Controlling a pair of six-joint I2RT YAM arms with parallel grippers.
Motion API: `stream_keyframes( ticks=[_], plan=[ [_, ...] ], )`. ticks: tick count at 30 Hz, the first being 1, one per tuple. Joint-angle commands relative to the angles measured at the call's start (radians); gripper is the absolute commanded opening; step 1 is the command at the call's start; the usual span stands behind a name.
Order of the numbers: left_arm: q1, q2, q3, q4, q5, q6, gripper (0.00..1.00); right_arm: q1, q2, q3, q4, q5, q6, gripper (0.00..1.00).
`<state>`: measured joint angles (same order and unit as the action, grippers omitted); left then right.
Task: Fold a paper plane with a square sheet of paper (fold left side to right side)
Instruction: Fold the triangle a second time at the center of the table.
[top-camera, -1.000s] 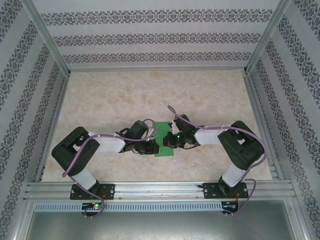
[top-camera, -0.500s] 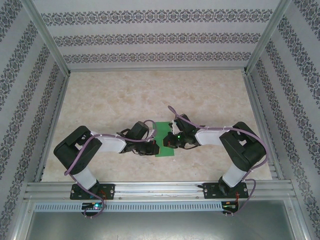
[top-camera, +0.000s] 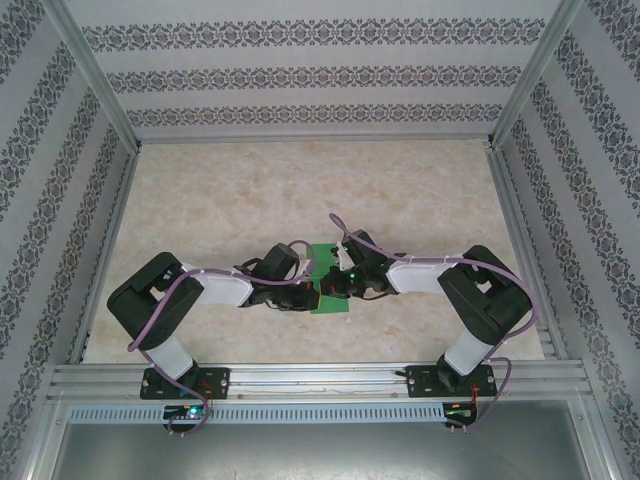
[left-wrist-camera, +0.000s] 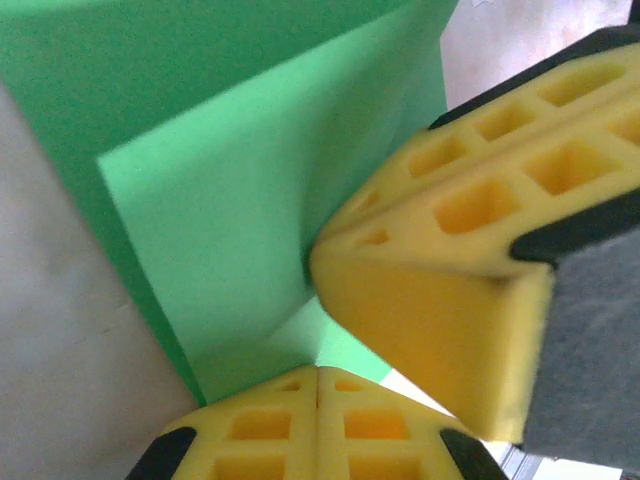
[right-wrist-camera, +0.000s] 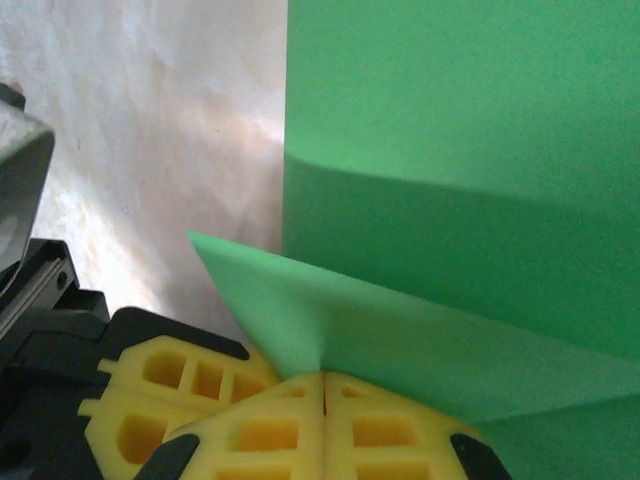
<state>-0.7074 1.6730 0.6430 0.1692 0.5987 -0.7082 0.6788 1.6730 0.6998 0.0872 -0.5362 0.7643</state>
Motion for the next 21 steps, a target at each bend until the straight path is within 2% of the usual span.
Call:
stream_keyframes(
  ticks=[1, 8, 21],
  plan=[
    [-0.015, 0.021, -0.018, -0.087, -0.088, 0.017, 0.03, 0.012, 0.030, 0.012, 0.002, 0.039, -0.005, 0.00],
    [-0.015, 0.027, -0.013, -0.157, -0.124, 0.000, 0.02, -0.016, 0.038, -0.005, -0.047, 0.100, -0.061, 0.00],
    [-0.015, 0.048, -0.047, -0.120, -0.128, -0.034, 0.01, -0.141, 0.036, 0.018, -0.088, 0.095, -0.147, 0.00]
  ],
)
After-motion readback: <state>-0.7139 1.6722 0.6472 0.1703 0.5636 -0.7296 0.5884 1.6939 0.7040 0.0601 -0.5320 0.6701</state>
